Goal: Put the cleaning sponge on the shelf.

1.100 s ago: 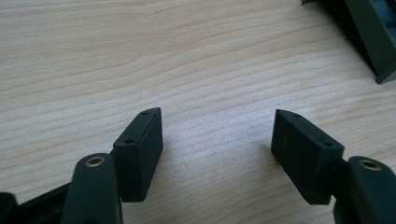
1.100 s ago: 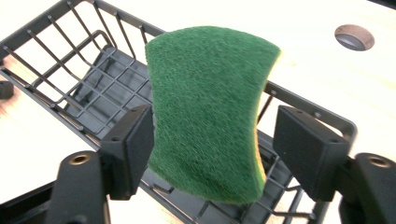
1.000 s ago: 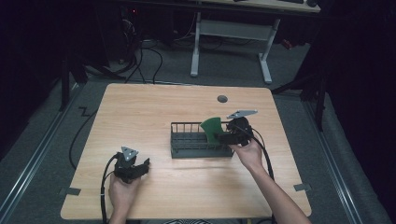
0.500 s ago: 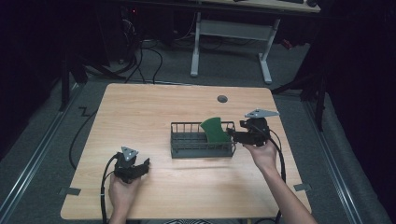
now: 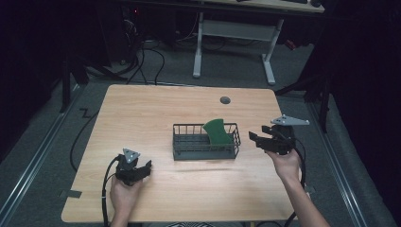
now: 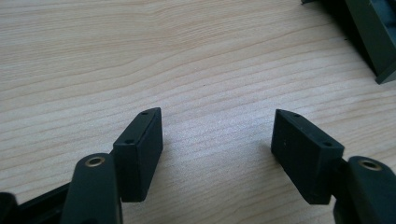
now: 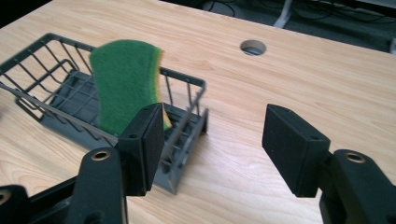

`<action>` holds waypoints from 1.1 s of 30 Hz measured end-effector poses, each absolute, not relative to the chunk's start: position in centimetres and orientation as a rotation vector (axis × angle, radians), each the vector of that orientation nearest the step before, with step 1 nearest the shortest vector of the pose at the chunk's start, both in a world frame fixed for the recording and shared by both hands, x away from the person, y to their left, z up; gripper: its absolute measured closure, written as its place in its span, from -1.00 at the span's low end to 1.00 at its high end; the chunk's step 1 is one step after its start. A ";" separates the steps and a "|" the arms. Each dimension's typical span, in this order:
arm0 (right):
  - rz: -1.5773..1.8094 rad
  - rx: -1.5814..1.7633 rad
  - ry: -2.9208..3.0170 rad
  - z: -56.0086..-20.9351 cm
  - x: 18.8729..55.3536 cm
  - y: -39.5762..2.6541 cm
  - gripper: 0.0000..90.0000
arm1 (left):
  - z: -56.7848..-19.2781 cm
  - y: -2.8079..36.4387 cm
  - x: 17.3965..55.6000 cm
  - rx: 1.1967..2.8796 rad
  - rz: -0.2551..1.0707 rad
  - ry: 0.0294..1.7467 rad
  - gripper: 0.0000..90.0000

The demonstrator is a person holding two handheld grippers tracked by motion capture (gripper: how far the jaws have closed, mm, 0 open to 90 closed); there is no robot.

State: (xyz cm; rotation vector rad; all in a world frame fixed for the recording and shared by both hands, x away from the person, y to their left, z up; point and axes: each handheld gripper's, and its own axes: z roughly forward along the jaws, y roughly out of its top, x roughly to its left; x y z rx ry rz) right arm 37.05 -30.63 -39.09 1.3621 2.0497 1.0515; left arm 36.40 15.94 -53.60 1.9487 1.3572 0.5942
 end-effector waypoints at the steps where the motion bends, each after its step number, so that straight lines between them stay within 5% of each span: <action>1: 1.059 1.373 2.042 -39.2 36.9 -30.9 -0.12 | -53.6 15.9 36.4 1.949 0.594 1.357 -0.23; 33: 1.113 1.537 1.925 -43.3 32.6 -36.7 -0.11 | -53.6 15.9 36.4 1.949 0.594 1.357 -0.23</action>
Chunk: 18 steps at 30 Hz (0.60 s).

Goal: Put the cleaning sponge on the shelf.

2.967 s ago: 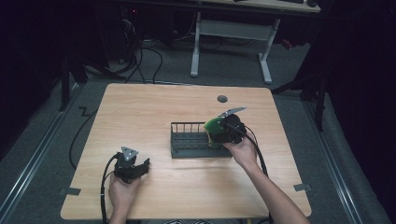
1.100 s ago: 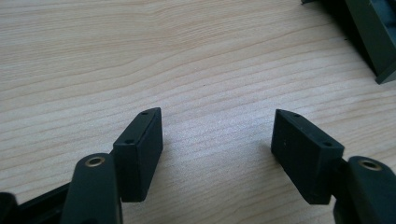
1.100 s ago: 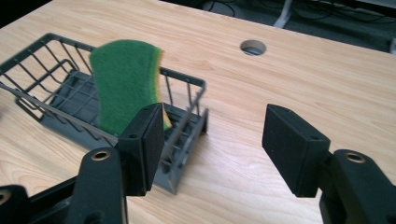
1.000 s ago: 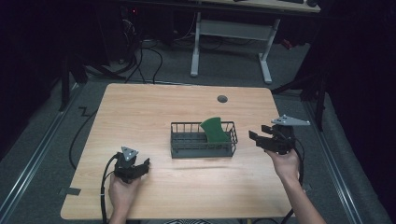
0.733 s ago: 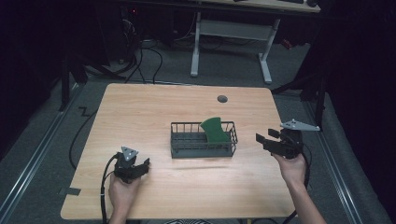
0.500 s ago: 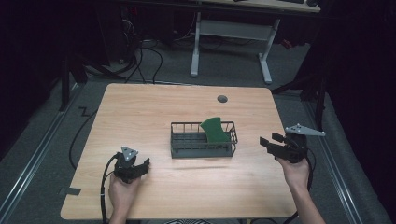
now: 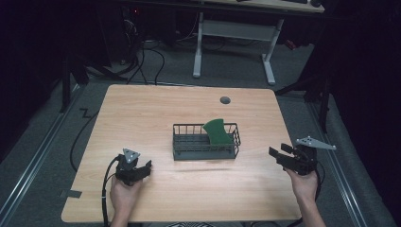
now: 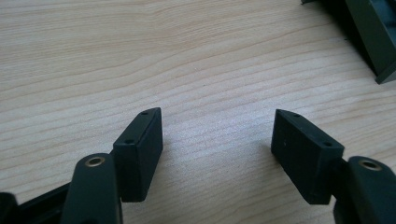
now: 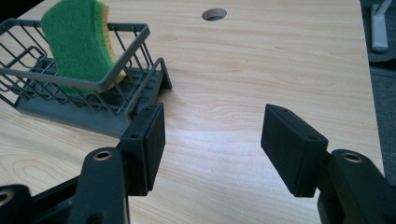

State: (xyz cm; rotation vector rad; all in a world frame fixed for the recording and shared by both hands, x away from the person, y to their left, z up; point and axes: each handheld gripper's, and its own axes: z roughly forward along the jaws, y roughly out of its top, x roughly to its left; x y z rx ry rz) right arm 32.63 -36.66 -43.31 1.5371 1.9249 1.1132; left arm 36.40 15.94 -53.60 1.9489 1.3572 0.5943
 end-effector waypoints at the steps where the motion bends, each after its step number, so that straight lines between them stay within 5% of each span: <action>1: 1.111 1.545 1.924 -43.5 32.5 -36.7 -0.11 | -53.6 15.9 36.4 1.949 0.594 1.357 -0.23; 18: 1.089 1.574 1.942 -47.0 32.3 -36.3 -0.10 | -53.6 15.9 36.4 1.949 0.595 1.357 -0.23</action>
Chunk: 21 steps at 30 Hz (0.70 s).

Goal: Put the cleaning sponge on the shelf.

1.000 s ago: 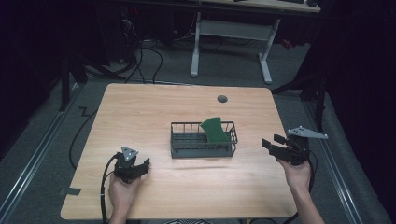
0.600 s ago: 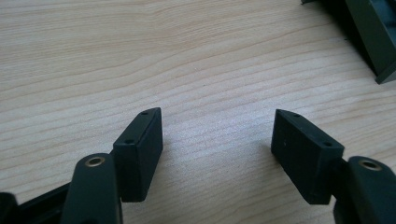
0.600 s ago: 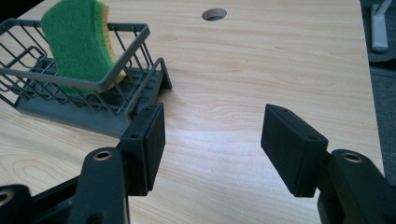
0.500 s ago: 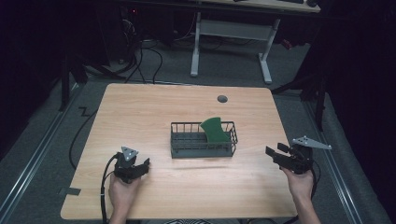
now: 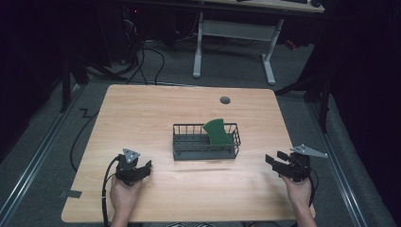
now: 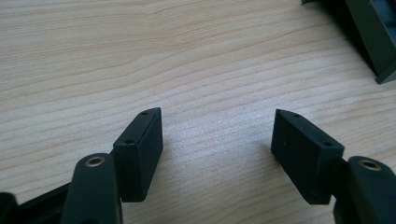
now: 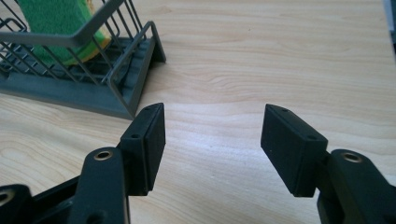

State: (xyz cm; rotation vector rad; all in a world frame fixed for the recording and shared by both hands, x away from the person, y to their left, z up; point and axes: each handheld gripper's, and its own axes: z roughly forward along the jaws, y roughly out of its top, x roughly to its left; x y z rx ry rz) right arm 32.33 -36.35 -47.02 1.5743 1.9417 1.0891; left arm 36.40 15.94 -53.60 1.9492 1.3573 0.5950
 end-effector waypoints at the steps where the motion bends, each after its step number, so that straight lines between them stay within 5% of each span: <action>1: 1.079 1.570 1.950 -47.3 32.4 -36.3 -0.10 | -53.6 15.9 36.4 1.949 0.595 1.357 -0.23; 21: 0.994 1.623 1.975 -50.6 33.7 -35.5 -0.09 | -53.6 15.9 36.4 1.949 0.595 1.357 -0.23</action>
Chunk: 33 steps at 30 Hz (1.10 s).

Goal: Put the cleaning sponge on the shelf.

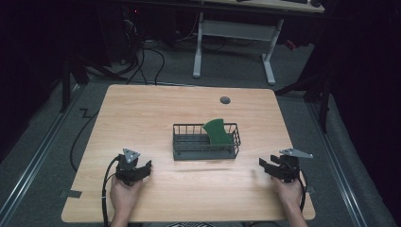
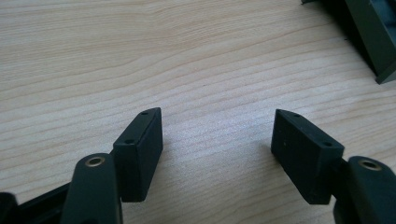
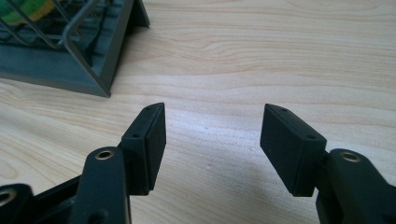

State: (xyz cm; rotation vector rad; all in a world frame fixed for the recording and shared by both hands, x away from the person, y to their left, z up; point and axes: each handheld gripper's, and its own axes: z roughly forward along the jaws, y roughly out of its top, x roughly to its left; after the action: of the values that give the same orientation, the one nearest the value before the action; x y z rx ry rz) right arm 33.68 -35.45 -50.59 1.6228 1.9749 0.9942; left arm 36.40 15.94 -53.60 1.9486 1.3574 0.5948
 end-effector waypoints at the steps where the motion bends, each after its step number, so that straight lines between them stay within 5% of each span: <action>1: 0.990 1.613 1.973 -50.8 33.7 -35.5 -0.09 | -53.6 15.9 36.4 1.949 0.595 1.357 -0.23; 33: 0.850 1.516 2.001 -53.0 34.0 -33.8 -0.24 | -53.6 15.9 36.3 1.949 0.593 1.359 -0.25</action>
State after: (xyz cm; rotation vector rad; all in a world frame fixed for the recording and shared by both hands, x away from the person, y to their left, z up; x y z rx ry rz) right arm 33.97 -33.81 -53.01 1.5162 2.0008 0.8502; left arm 36.32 15.88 -53.60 1.9489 1.3587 0.5934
